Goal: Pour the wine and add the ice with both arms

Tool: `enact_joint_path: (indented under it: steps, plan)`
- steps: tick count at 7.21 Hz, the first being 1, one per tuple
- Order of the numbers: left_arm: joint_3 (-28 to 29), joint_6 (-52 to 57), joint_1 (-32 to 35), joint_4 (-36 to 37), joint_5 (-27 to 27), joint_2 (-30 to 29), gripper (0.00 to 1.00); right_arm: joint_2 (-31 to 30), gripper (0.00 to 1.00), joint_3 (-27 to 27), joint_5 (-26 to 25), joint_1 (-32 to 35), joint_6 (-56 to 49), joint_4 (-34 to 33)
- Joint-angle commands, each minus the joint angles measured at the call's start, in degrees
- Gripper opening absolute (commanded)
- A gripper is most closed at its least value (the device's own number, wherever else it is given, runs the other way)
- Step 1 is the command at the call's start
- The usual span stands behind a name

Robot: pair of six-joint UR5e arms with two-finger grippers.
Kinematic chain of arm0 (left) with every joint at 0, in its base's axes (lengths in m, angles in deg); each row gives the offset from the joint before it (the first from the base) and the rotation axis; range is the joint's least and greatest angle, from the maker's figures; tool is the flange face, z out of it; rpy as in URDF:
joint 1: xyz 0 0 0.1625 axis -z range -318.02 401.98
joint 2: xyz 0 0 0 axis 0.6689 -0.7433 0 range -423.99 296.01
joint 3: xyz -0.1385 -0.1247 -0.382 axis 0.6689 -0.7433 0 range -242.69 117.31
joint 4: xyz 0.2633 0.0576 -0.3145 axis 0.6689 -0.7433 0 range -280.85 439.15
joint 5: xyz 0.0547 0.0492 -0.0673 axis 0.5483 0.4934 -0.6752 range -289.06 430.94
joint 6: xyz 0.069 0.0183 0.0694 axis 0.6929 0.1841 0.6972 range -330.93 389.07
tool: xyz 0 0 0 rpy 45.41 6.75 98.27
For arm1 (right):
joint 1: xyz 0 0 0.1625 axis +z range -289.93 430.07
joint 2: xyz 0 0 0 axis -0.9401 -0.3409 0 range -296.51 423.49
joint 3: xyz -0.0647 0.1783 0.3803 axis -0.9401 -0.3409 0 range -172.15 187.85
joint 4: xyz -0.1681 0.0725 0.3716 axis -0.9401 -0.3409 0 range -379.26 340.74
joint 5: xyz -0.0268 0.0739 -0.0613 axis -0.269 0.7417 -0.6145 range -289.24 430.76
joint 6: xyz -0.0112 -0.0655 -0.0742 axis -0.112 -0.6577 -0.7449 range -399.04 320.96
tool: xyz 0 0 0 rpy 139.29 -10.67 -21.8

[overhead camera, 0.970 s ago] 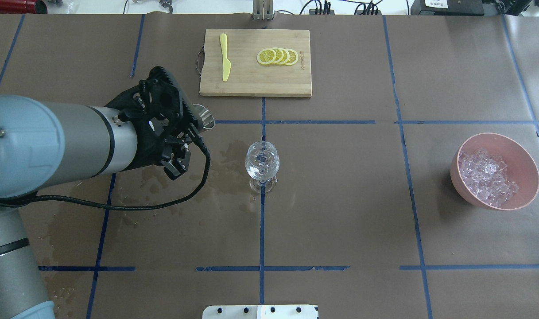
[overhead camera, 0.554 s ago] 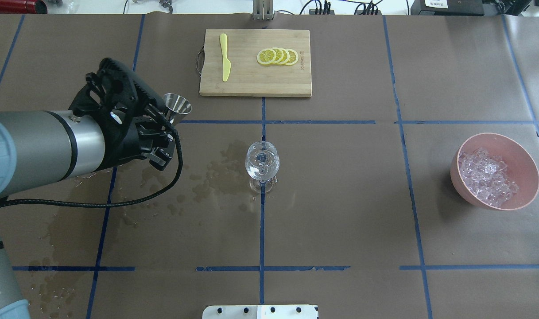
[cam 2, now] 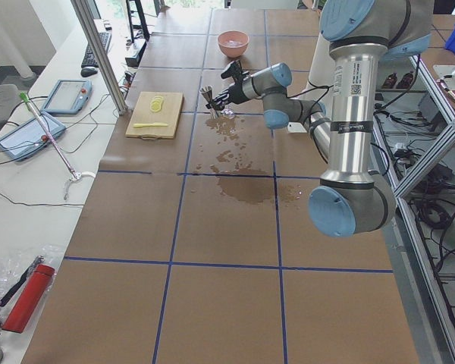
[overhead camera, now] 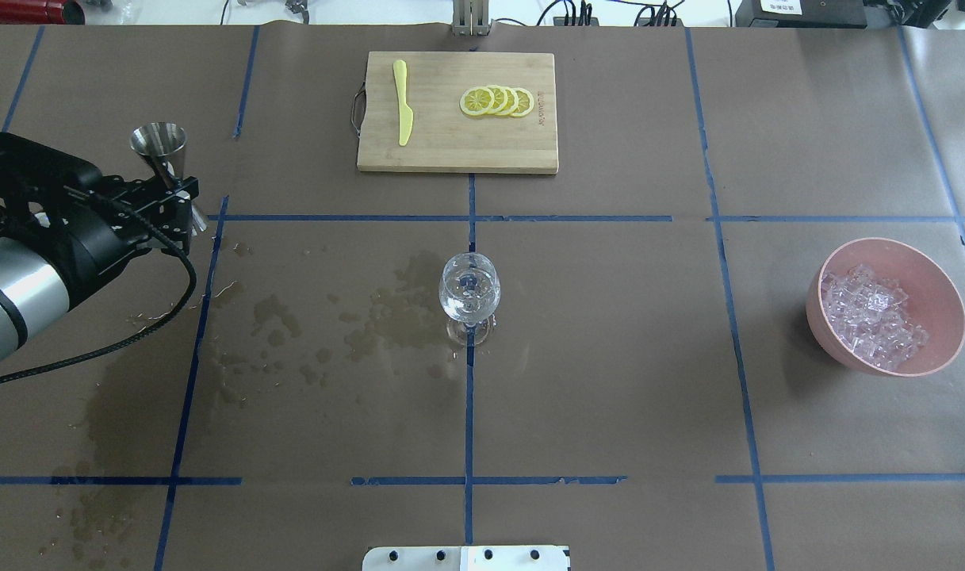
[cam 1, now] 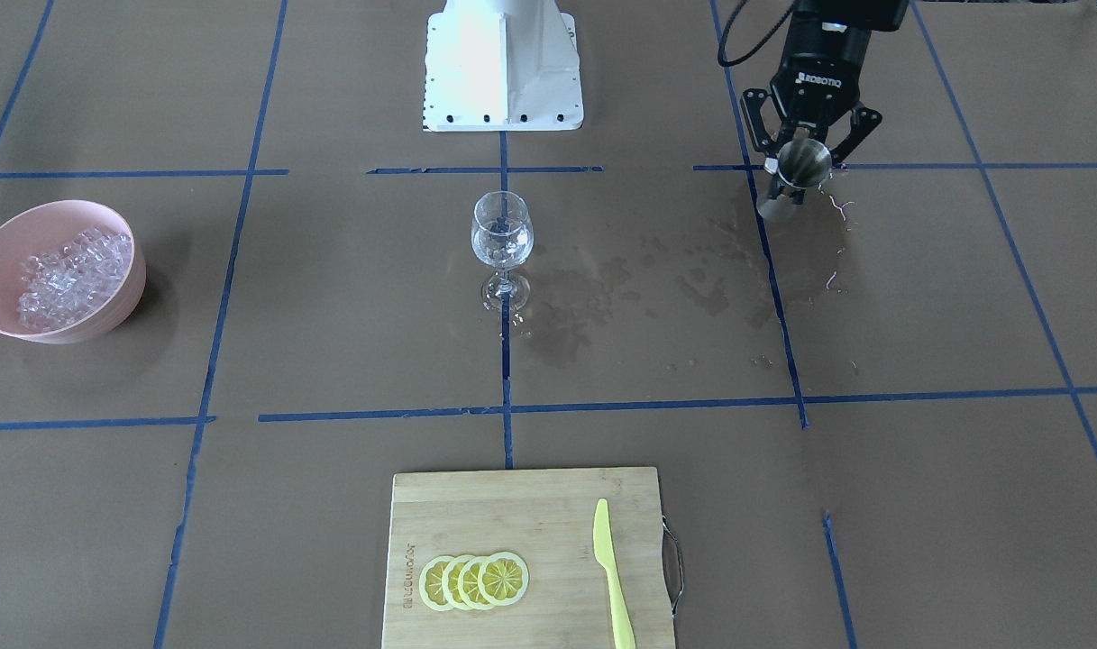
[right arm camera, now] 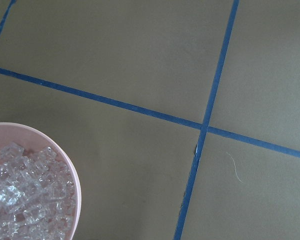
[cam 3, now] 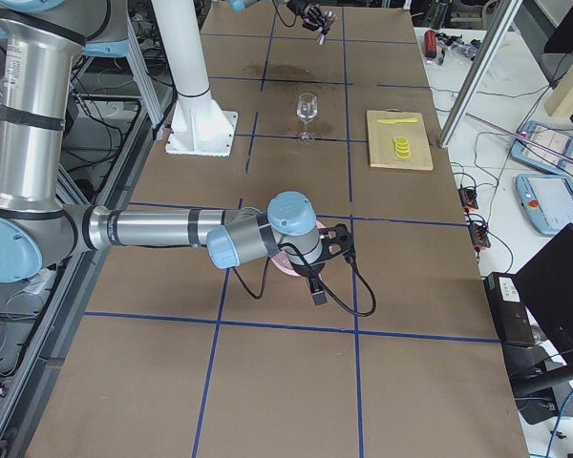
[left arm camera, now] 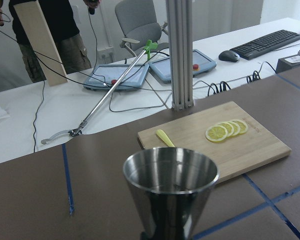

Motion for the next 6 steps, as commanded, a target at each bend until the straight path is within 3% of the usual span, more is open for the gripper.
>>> enact_joint_path:
  steps: [1, 3, 6]
  plan:
    - [14.73, -1.27, -1.59, -23.43, 8.35, 4.7, 0.0, 0.0, 1.0, 0.18, -0.02, 0.0, 0.0, 0.0]
    - [22.06, -3.62, -5.62, -30.7, 14.78, 4.79, 0.0, 0.0, 1.0, 0.27, -0.02, 0.0, 0.0, 0.0]
    - [29.63, -8.28, -12.3, -33.35, 20.95, 4.79, 0.0, 0.0, 1.0, 0.27, -0.02, 0.0, 0.0, 0.0]
